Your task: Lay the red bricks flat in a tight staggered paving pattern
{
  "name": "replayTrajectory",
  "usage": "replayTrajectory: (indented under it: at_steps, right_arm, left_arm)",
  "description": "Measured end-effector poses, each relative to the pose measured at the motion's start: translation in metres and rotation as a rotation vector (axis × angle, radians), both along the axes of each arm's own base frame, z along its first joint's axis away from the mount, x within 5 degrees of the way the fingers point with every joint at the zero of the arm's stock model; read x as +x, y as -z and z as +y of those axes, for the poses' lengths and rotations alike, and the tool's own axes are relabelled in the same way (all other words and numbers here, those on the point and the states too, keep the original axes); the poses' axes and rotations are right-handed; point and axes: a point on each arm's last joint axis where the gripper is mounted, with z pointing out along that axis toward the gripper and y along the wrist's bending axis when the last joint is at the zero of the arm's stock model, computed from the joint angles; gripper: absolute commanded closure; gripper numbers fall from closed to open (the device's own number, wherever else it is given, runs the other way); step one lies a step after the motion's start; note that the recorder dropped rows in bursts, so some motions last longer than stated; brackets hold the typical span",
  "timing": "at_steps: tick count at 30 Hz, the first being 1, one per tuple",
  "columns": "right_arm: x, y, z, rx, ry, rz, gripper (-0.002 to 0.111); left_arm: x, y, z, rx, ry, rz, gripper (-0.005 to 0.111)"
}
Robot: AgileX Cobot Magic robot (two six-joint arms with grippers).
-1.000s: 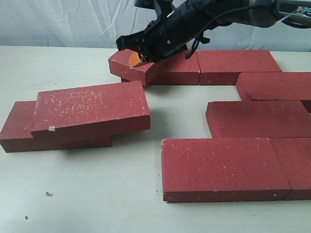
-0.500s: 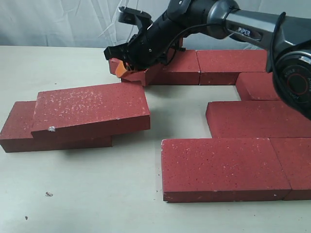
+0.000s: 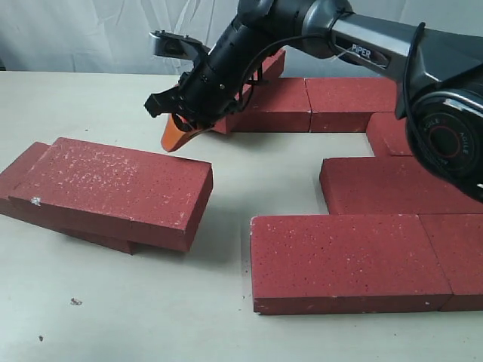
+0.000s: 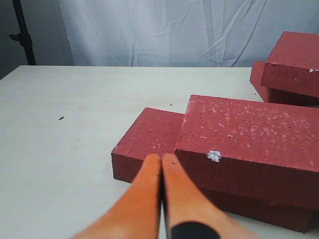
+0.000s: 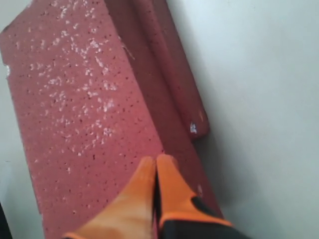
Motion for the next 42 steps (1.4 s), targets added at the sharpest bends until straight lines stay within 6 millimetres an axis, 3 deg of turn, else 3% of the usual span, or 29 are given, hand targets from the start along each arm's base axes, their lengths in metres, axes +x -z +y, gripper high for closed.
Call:
replayTrajectory:
  at_steps: [5, 9, 12, 15, 24, 33, 42]
  right_arm:
    - [-0.004, -0.013, 0.001, 0.021, -0.01, -0.018, 0.109]
    - [-0.028, -0.038, 0.022, 0.051, -0.072, -0.059, 0.109]
    - [-0.058, -0.038, 0.052, 0.038, -0.164, -0.072, 0.109]
    - [-0.078, -0.036, 0.07, 0.018, -0.226, -0.088, 0.109]
    - [-0.116, -0.032, 0.098, -0.036, -0.342, -0.131, 0.109]
    - [-0.118, 0.006, 0.084, -0.257, -0.339, -0.138, 0.109]
    - [-0.084, 0.01, 0.078, -0.372, -0.024, -0.382, 0.109]
  left_arm:
    - [0.0, 0.0, 0.0, 0.0, 0.0, 0.0, 0.107]
    - [0.0, 0.0, 0.0, 0.0, 0.0, 0.0, 0.107]
    - [0.0, 0.0, 0.0, 0.0, 0.0, 0.0, 0.107]
    - [0.0, 0.0, 0.0, 0.0, 0.0, 0.0, 0.107]
    - [0.0, 0.0, 0.0, 0.0, 0.0, 0.0, 0.107]
    - [0.0, 0.0, 0.0, 0.0, 0.0, 0.0, 0.107]
    - [0.0, 0.0, 0.0, 0.0, 0.0, 0.0, 0.107]
